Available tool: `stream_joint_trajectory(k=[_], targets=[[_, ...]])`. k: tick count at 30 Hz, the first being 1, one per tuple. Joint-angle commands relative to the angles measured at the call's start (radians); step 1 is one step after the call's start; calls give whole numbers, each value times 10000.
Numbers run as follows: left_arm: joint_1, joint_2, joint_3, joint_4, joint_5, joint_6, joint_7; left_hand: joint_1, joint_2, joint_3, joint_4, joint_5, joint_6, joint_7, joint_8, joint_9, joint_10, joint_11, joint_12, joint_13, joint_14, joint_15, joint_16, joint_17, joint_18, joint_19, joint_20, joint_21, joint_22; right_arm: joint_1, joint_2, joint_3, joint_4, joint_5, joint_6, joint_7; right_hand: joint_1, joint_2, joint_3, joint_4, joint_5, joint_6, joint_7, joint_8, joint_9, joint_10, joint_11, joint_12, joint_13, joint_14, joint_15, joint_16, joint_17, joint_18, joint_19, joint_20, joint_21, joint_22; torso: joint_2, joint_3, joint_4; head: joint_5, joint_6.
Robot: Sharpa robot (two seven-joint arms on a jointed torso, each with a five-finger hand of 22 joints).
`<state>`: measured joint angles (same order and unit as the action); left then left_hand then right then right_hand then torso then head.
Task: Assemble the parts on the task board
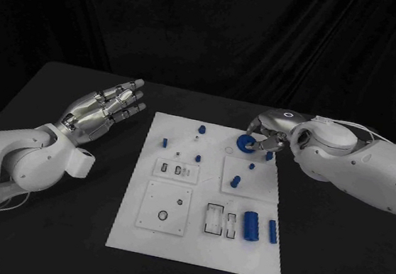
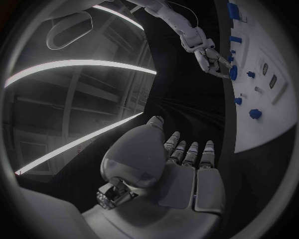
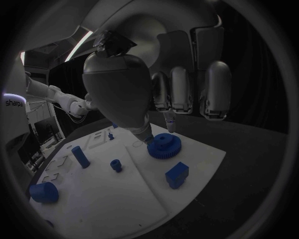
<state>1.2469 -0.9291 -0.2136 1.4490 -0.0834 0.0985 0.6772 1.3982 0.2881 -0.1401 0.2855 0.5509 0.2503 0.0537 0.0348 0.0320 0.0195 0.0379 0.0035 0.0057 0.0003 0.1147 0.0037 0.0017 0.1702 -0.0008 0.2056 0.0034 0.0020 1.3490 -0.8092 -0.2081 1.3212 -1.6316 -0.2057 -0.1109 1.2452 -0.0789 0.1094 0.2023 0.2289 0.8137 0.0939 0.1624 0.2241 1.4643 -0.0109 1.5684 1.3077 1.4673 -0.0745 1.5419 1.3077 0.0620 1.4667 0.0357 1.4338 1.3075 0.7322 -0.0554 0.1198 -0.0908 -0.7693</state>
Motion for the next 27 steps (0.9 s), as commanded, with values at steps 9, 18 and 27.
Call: stream_joint_trajectory(k=[9, 18, 27], targets=[[-19, 7, 8, 20, 0, 199, 302, 127, 1, 73, -14, 65, 43, 51, 60, 19, -49, 51, 28, -3, -3, 52, -37, -17, -34, 22, 83, -21, -8, -153, 106, 4, -195, -9, 602, -502, 267, 6, 98, -338, 898, -390, 50, 410, 335, 1065, 136, 24, 2631, 918, 124, -3, 2141, -163, 76, 120, -102, 1492, -2, -3, 1, 40, 10], [-22, 17, 8, 6, 0, 252, 262, 130, 0, 91, -12, 67, 129, 95, 81, 33, -49, 47, 28, -3, -3, 69, -37, -17, -43, 21, 93, -22, -9, -190, 119, 4, -215, -9, 554, -358, 542, -37, 465, -851, 3079, -415, -1, 1688, 1208, 1065, 90, 24, 2631, 913, 89, -19, 2129, -152, 61, 92, -157, 1518, 4, 7, 8, 21, 9], [-27, 17, 8, -3, 0, 289, 244, 132, 1, 98, -12, 68, 142, 103, 85, 34, -49, 48, 28, -3, -3, 73, -37, -17, -45, 22, 96, -21, -8, -184, 28, 5, 53, -9, 10, -95, 520, 25, 862, -1238, 3733, -730, -135, 3821, 2830, 1065, -12, 24, 2631, 919, 16, -14, 2152, -163, 107, 19, -149, 1606, 4, 2, -13, 25, 8]])
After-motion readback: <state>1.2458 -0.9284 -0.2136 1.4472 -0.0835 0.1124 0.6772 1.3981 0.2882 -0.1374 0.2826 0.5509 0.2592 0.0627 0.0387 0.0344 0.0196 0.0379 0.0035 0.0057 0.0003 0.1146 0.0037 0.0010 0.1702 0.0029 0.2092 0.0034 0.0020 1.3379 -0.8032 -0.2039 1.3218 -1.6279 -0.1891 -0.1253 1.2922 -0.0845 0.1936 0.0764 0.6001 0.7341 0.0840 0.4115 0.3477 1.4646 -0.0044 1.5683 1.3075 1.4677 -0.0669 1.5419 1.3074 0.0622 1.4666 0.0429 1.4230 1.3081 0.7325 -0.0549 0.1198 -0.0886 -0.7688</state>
